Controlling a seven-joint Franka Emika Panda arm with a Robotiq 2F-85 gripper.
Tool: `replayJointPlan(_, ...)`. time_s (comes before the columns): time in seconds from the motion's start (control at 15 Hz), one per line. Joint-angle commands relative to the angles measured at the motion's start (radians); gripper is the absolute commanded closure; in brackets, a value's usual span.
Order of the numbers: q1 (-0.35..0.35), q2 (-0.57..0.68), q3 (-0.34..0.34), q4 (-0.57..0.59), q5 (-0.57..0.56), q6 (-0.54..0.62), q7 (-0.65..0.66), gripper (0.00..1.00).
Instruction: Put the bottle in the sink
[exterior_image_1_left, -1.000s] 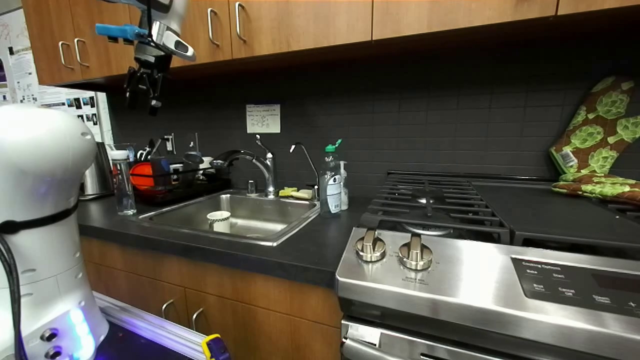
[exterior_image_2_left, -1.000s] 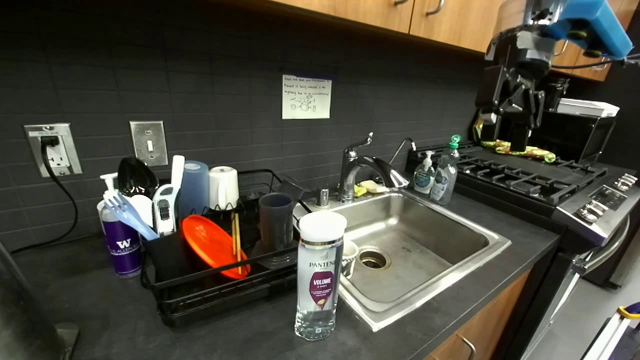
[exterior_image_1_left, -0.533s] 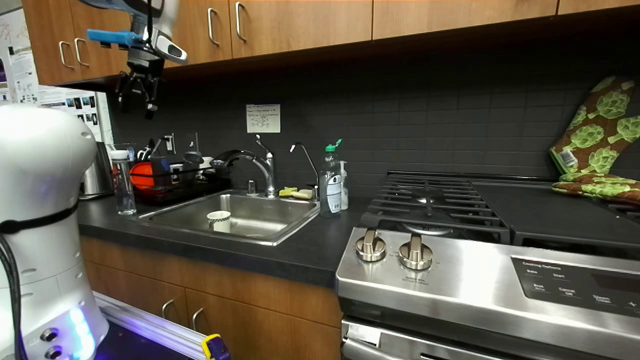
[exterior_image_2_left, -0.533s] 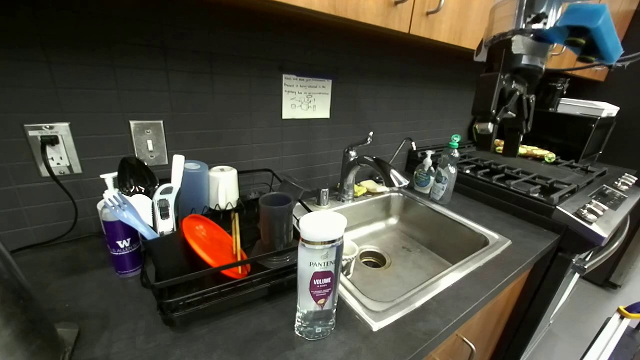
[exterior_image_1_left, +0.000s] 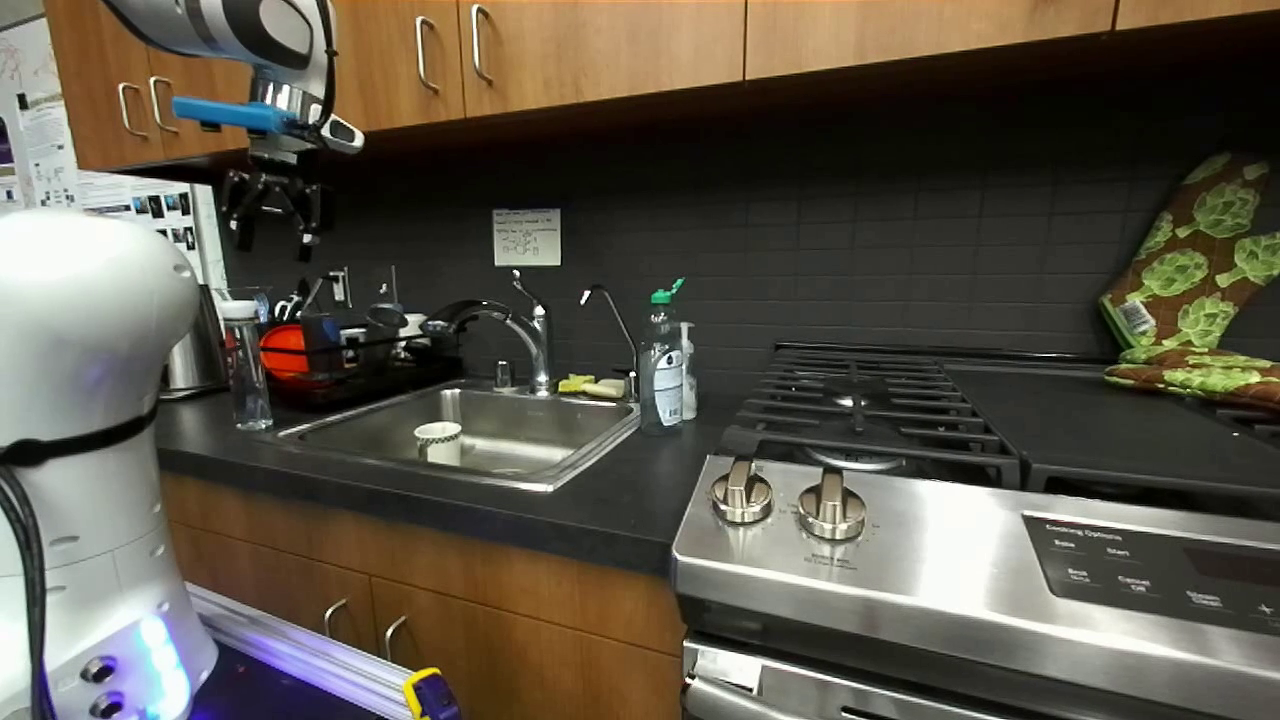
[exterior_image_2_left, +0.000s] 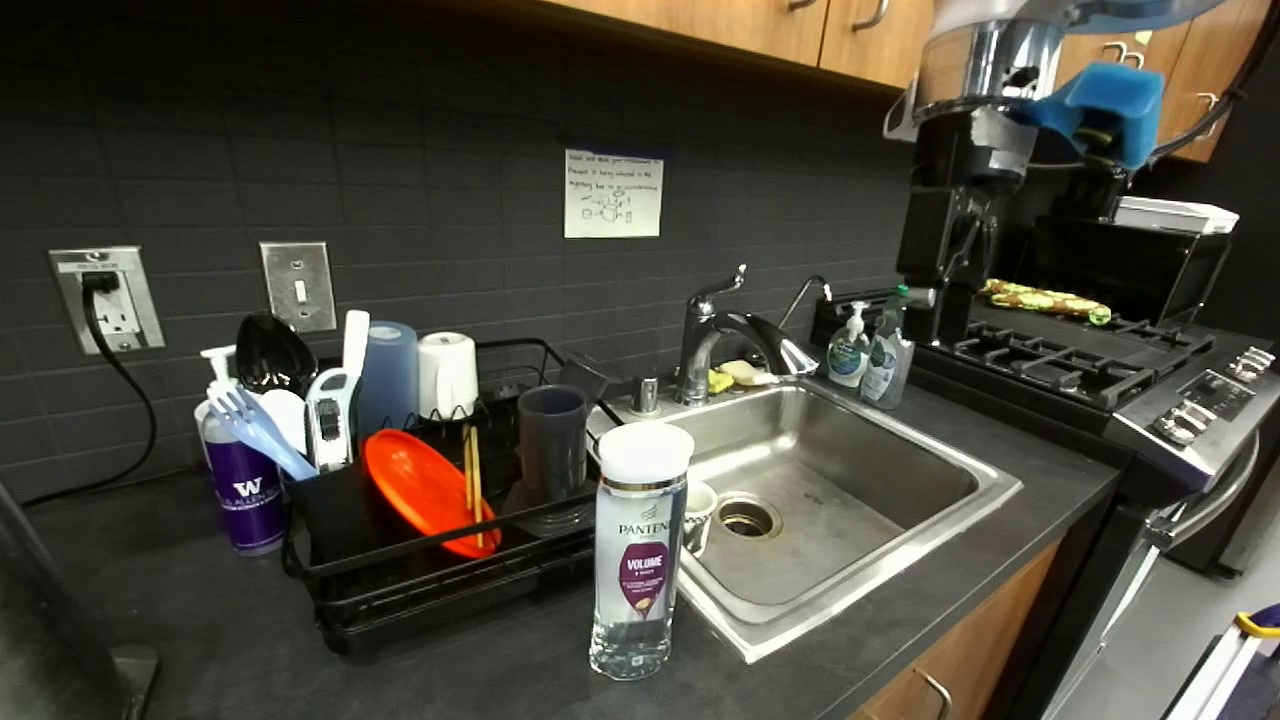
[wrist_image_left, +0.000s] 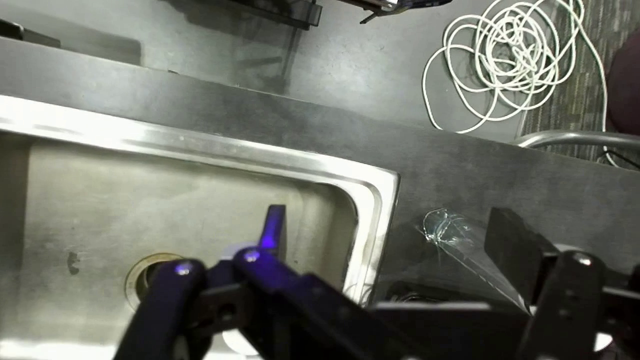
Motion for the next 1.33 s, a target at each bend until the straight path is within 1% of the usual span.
replayJointPlan(0.0,0.041,0.055,0.012,0.042,-0.022,0.02,-0.047,0.0)
replayJointPlan(0.4,0.102,0.116,0.047,0.086,-0.018,0.058,-0.099,0.0)
replayJointPlan(0.8,0.141,0.182,0.094,0.11,-0.062,0.119,-0.109,0.0)
replayJointPlan(1.27,0.192,0.232,0.109,0.142,-0.053,0.127,-0.177,0.0)
